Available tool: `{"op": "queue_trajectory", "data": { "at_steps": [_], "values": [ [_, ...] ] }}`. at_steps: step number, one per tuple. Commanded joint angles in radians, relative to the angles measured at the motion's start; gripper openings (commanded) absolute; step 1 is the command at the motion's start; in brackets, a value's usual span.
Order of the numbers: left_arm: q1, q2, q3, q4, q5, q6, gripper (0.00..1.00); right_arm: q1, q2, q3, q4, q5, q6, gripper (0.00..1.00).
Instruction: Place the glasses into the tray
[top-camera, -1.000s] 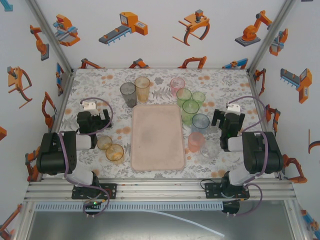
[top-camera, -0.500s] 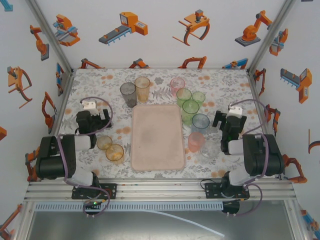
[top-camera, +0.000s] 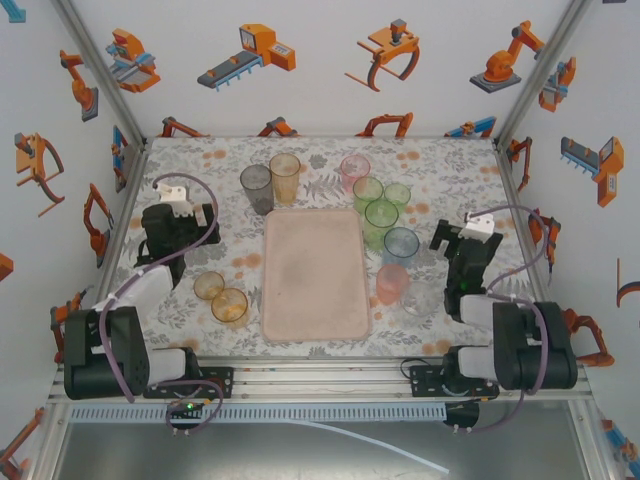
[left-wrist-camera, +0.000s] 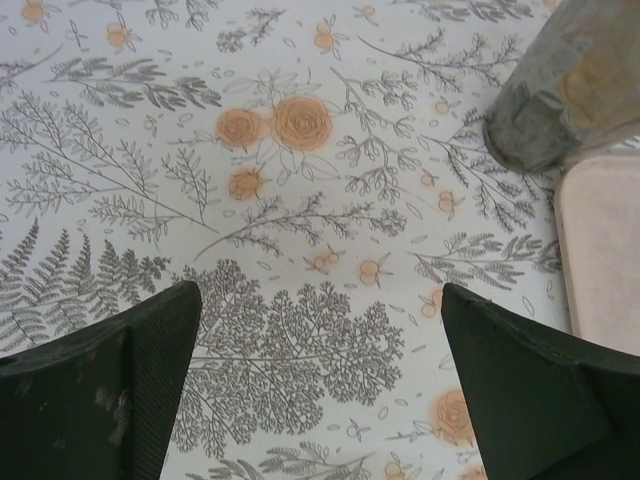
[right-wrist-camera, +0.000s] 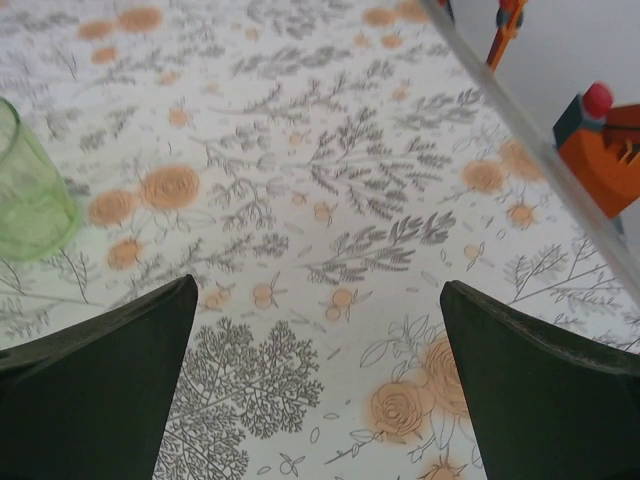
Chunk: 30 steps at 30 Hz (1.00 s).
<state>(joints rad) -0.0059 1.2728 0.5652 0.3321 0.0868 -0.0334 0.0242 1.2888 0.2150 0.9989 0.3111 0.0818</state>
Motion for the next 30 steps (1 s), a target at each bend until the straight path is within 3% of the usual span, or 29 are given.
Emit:
{"op": "queue_trajectory", "data": {
  "at_steps": [1,8,11,15,21,25,26,27,28,30],
  "values": [
    [-0.009,-0.039,0.069,-0.164,0.022,0.002,0.97,0.005,-0.046,-0.003,-0.049,0.065,0.019,0.99],
    [-0.013,-0.095,0.171,-0.365,0.033,0.007,0.97,0.005,-0.178,0.032,-0.213,0.123,0.101,0.99],
    [-0.016,-0.103,0.247,-0.474,0.044,0.006,0.97,0.005,-0.256,0.145,-0.490,0.185,0.177,0.99],
    [-0.022,-0.100,0.350,-0.624,0.092,0.031,0.97,0.005,-0.283,0.247,-0.630,0.168,0.203,0.99],
    [-0.029,-0.061,0.531,-0.888,0.178,0.107,0.97,0.006,-0.285,0.532,-1.101,0.181,0.318,0.99],
    [-0.032,-0.024,0.650,-1.032,0.237,0.155,0.97,0.015,-0.267,0.788,-1.456,0.231,0.613,0.99],
    [-0.032,-0.019,0.670,-1.051,0.249,0.163,0.97,0.015,-0.286,0.845,-1.517,0.151,0.619,0.99],
    [-0.032,-0.012,0.695,-1.078,0.273,0.170,0.97,0.014,-0.307,0.880,-1.525,-0.002,0.491,0.99],
    [-0.034,-0.002,0.723,-1.107,0.301,0.173,0.97,0.017,-0.339,0.873,-1.502,-0.078,0.447,0.99],
    [-0.038,0.027,0.785,-1.168,0.353,0.176,0.97,0.016,-0.422,0.816,-1.446,-0.130,0.431,0.99]
  ]
}}
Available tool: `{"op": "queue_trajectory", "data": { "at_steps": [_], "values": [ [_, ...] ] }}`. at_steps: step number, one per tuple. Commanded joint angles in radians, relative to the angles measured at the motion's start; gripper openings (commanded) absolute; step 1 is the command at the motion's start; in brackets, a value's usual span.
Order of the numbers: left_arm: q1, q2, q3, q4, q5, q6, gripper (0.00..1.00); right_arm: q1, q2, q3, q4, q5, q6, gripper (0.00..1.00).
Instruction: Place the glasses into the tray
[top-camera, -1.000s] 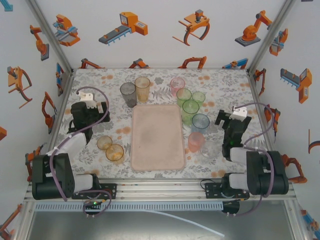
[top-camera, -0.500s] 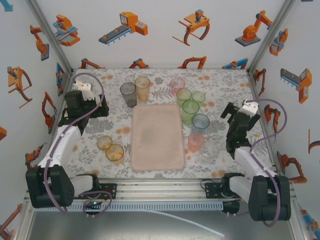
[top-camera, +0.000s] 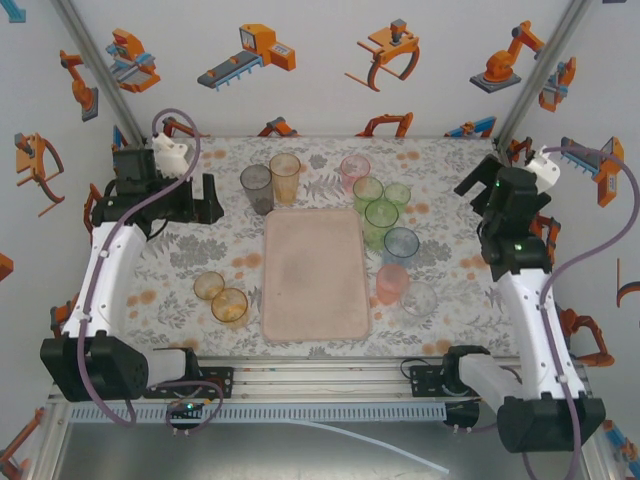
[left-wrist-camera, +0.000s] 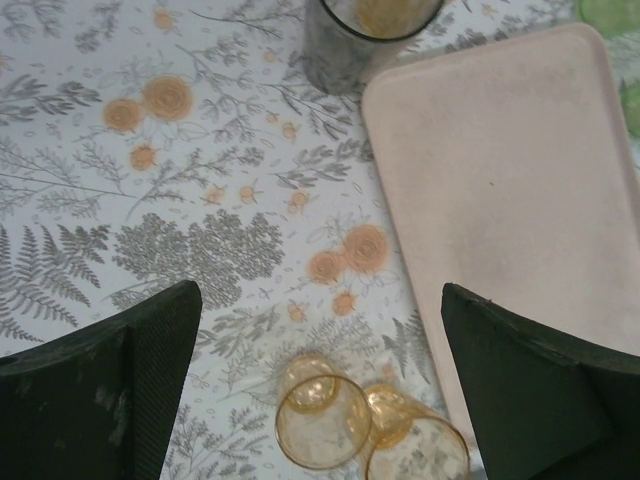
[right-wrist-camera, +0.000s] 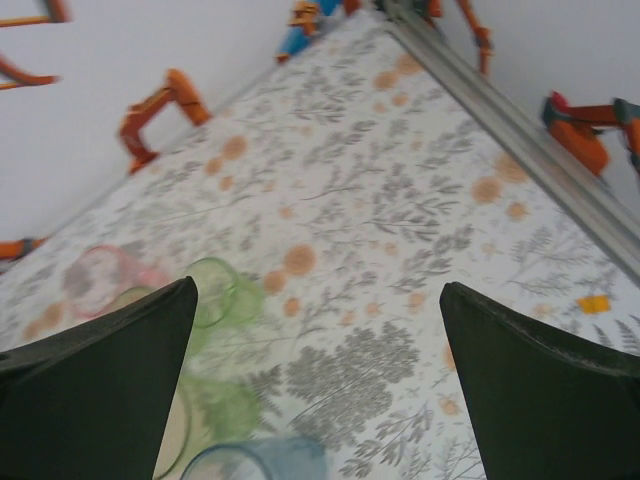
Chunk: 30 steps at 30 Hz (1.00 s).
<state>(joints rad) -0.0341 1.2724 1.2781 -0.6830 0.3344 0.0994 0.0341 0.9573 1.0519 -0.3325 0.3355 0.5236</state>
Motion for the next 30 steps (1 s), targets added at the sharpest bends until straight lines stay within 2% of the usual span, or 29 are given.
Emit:
{"op": "queue_trajectory", "data": {
  "at_steps": [1,3,6,10,12,16,22,30],
  "values": [
    [-0.015,0.048,0.110,-0.187,0.118,0.044,0.97,0.006,-0.110,-0.026,-0.119,-0.173,-0.011,0.99],
    [-0.029,0.085,0.180,-0.233,0.101,0.034,0.97,0.007,-0.101,0.015,-0.203,-0.197,-0.013,0.98],
    [-0.049,0.129,0.261,-0.253,0.043,0.026,0.97,0.008,-0.059,0.081,-0.329,-0.251,-0.022,0.88],
    [-0.078,0.189,0.334,-0.214,-0.007,0.010,0.97,0.024,-0.033,0.125,-0.442,-0.311,-0.020,0.88],
    [-0.085,0.236,0.370,-0.192,-0.012,-0.004,0.97,0.065,-0.031,0.143,-0.499,-0.289,-0.018,0.87],
    [-0.115,0.368,0.484,-0.187,-0.116,-0.003,0.97,0.183,-0.014,0.205,-0.606,-0.184,-0.018,0.86],
    [-0.140,0.569,0.647,-0.207,-0.082,0.000,0.97,0.338,0.004,0.250,-0.699,-0.138,0.033,0.80],
    [-0.164,0.691,0.710,-0.118,-0.088,-0.033,0.97,0.479,0.011,0.258,-0.735,-0.055,0.103,0.72]
  ]
}}
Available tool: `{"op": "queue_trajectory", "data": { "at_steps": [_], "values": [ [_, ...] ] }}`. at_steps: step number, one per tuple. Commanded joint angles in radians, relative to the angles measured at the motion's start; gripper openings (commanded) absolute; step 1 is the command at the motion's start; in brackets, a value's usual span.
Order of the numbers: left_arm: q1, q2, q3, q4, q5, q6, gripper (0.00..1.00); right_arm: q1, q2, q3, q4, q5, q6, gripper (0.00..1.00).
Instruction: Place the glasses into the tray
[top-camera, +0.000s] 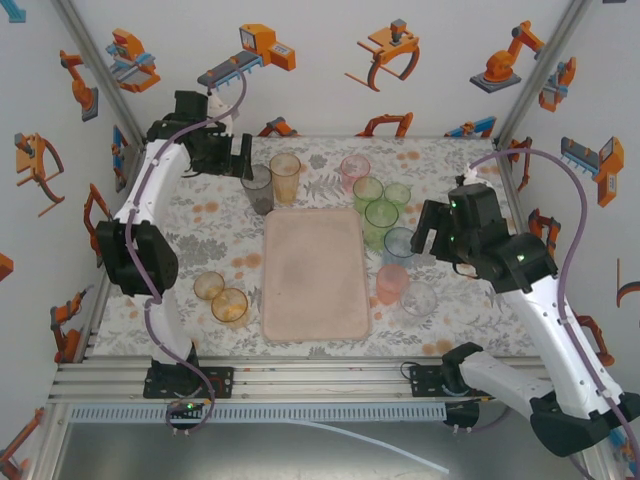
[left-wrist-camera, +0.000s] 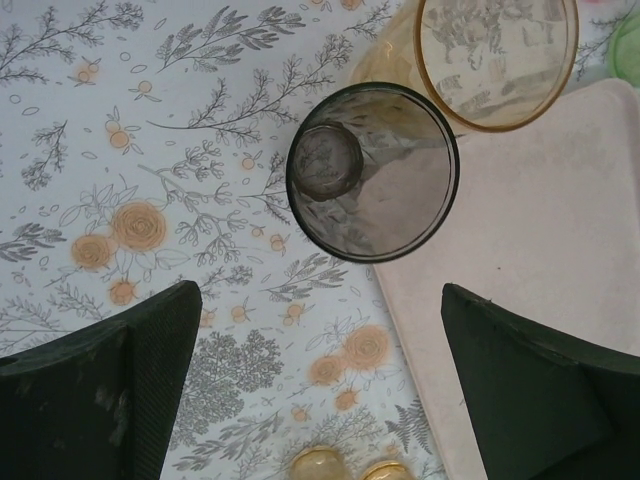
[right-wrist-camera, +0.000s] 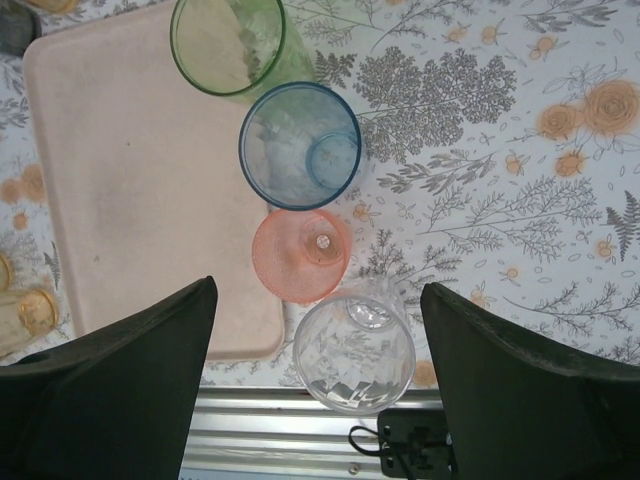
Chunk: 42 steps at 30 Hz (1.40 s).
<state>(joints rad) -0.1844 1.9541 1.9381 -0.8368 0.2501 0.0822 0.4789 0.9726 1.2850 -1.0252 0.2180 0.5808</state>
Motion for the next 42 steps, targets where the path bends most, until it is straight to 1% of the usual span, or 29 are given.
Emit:
{"op": "queue_trajectory", "data": {
  "at_steps": [1,4,6,8,11,13,18,20,22,24,31,33,35,37,40,42],
  "values": [
    [-0.020,0.017,0.053,0.046,-0.016,-0.011,0.97,0.046,-0.008,0.020,-0.039,0.066,0.052,0.71],
    [-0.028,0.041,0.053,0.081,-0.049,-0.013,0.97,0.079,-0.021,0.008,-0.035,0.082,0.072,0.70],
    [-0.028,0.054,0.051,0.092,-0.056,-0.015,1.00,0.090,-0.023,0.007,-0.040,0.089,0.081,0.69],
    [-0.030,0.072,0.053,0.095,-0.077,-0.011,0.91,0.096,-0.020,0.007,-0.049,0.102,0.090,0.69],
    [-0.031,0.097,0.054,0.099,-0.100,-0.003,0.86,0.106,-0.018,0.008,-0.051,0.109,0.098,0.69],
    [-0.030,0.105,0.044,0.111,-0.104,0.000,0.81,0.110,-0.020,0.004,-0.046,0.112,0.099,0.69],
    [-0.032,0.123,0.030,0.126,-0.078,0.000,0.81,0.113,-0.025,0.010,-0.047,0.119,0.101,0.69],
    [-0.031,0.129,0.031,0.129,-0.072,0.002,0.78,0.113,-0.029,0.007,-0.048,0.120,0.104,0.69],
    [-0.032,0.136,0.031,0.131,-0.075,0.002,0.78,0.113,-0.032,0.004,-0.047,0.118,0.106,0.69],
    [-0.032,0.143,0.030,0.130,-0.083,0.002,0.73,0.113,-0.035,0.005,-0.050,0.122,0.107,0.69],
    [-0.035,0.150,0.018,0.134,-0.085,0.005,0.70,0.113,-0.050,0.002,-0.038,0.132,0.106,0.69],
    [-0.038,0.151,0.016,0.134,-0.088,0.008,0.66,0.113,-0.046,-0.001,-0.038,0.130,0.106,0.69],
    [-0.039,0.153,0.016,0.135,-0.089,0.009,0.66,0.114,-0.045,-0.002,-0.038,0.130,0.107,0.69],
    [-0.042,0.158,0.016,0.134,-0.091,0.011,0.60,0.113,-0.044,-0.003,-0.036,0.133,0.106,0.69],
    [-0.047,0.163,0.015,0.136,-0.092,0.013,0.59,0.113,-0.046,-0.004,-0.035,0.135,0.106,0.69],
    [-0.050,0.167,0.015,0.135,-0.094,0.018,0.56,0.112,-0.046,-0.006,-0.036,0.134,0.106,0.69]
  ]
}}
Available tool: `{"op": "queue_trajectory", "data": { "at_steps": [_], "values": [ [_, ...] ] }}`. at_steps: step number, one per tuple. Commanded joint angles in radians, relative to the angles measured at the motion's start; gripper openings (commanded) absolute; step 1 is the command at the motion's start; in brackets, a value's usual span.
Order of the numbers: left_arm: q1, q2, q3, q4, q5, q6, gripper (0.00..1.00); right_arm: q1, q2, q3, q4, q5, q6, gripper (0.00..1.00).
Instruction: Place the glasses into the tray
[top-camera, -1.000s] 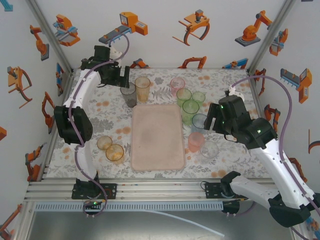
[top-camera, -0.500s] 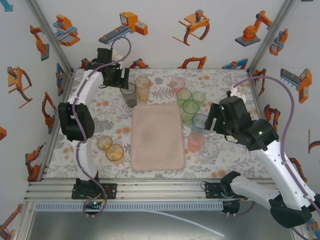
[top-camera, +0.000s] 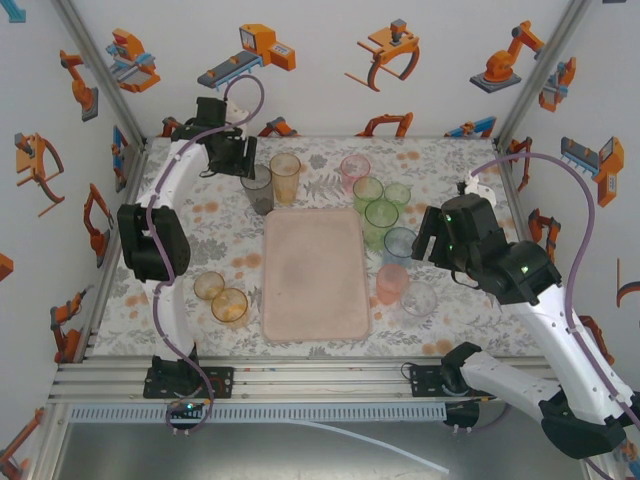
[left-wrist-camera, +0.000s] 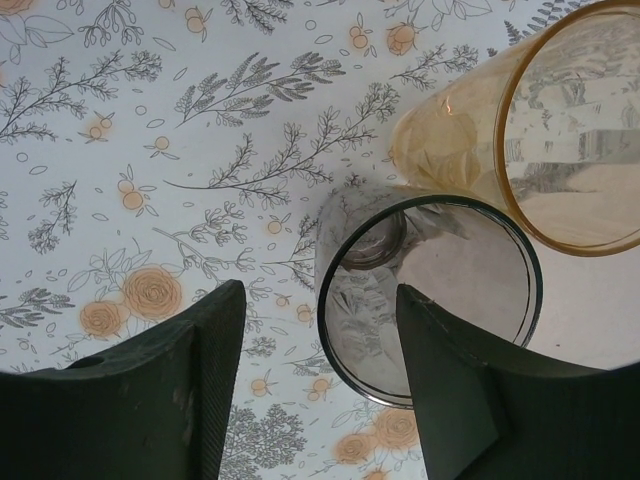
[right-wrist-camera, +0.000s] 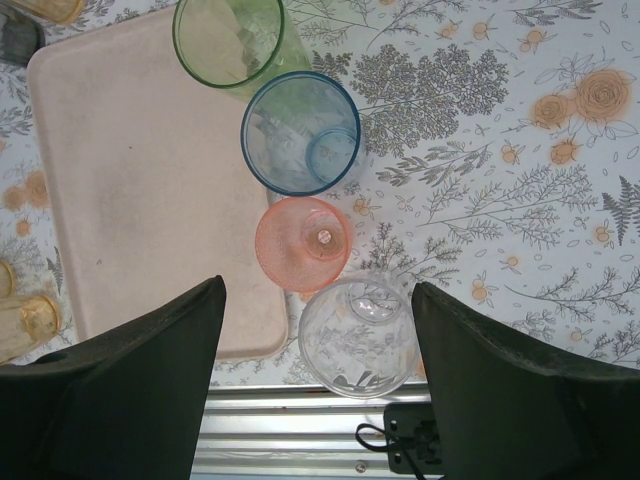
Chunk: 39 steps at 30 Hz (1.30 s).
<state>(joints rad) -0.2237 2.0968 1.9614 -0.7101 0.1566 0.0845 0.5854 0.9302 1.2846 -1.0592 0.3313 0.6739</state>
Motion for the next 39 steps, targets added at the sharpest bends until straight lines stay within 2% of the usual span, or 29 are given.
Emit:
{"op": "queue_trajectory", "data": {
  "at_steps": [1,9,13,17,19,39],
  "values": [
    [-0.012,0.026,-0.008,0.009,-0.004,0.017,0.55,0.007,-0.004,-0.006,-0.002,0.020,0.013,0.69],
    [-0.026,0.026,-0.011,0.010,-0.035,0.028,0.53,0.006,-0.011,-0.014,0.002,0.016,0.018,0.68],
    [-0.027,0.024,-0.016,0.009,-0.037,0.028,0.45,0.007,-0.011,-0.015,0.002,0.014,0.018,0.68],
    [-0.027,0.021,-0.024,0.014,-0.043,0.024,0.42,0.007,-0.020,-0.023,0.006,0.012,0.019,0.68],
    [-0.026,0.017,-0.027,0.016,-0.046,0.024,0.35,0.006,-0.025,-0.029,0.010,0.015,0.019,0.68],
    [-0.027,-0.006,-0.044,0.018,-0.079,0.014,0.21,0.007,-0.028,-0.062,0.041,0.000,0.024,0.67]
  ]
}}
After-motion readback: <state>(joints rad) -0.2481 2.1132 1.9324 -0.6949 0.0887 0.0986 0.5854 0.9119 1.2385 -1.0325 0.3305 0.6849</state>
